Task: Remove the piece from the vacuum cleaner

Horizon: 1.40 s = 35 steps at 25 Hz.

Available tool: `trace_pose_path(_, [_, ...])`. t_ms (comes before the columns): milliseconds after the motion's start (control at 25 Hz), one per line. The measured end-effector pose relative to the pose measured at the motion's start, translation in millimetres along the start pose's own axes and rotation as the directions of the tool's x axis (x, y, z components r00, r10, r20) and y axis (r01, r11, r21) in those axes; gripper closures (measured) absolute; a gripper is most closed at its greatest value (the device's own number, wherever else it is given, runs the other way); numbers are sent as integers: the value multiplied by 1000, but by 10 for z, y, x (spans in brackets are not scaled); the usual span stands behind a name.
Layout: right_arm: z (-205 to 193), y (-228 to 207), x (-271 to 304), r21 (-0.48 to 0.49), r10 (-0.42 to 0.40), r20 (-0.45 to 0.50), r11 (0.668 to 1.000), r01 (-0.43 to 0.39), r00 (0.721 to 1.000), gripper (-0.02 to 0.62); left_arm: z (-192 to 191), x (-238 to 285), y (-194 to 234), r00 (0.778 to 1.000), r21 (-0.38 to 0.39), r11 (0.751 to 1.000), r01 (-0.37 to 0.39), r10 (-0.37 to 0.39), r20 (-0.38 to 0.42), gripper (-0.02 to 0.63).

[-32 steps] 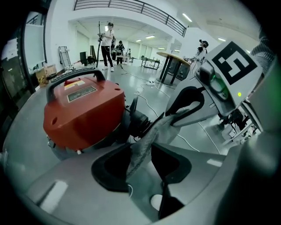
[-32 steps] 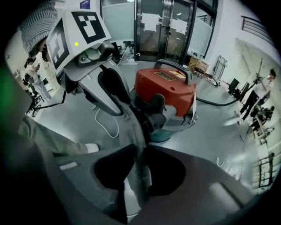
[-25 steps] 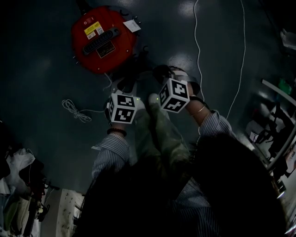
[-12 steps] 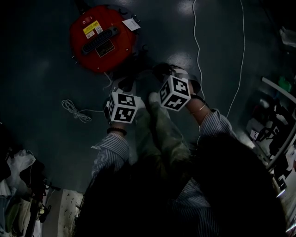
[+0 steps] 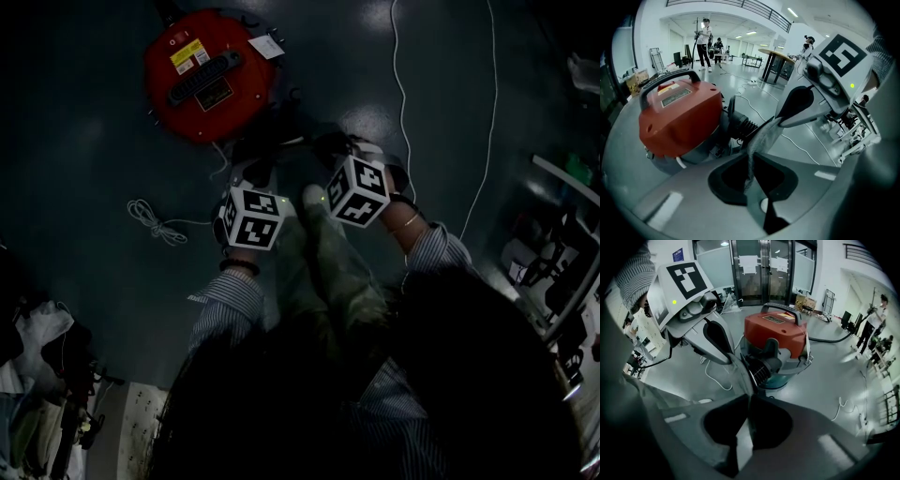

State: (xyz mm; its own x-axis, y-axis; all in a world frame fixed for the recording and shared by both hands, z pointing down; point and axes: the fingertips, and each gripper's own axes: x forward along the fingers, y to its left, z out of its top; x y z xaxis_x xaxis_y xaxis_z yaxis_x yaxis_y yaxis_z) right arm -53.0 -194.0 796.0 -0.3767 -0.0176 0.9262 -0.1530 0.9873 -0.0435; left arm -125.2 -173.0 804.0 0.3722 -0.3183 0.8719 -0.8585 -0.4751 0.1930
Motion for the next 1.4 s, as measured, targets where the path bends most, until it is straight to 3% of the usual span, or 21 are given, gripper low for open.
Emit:
trace_pose_path(880, [-182, 534, -321, -18, -10, 11, 1000, 10, 1000, 574, -390, -318, -591, 1000, -127, 992, -2, 4, 12, 572])
trace_pose_path(1120, [-86, 609, -728, 20, -17, 35, 1000, 17, 999, 574, -221, -663, -715, 999, -141, 990, 6, 0, 44, 572])
trace_pose_path(1400, [237, 651, -1591, 65, -44, 65, 997, 39, 997, 574, 203, -1437, -897, 995, -178, 984, 4, 15, 103, 572])
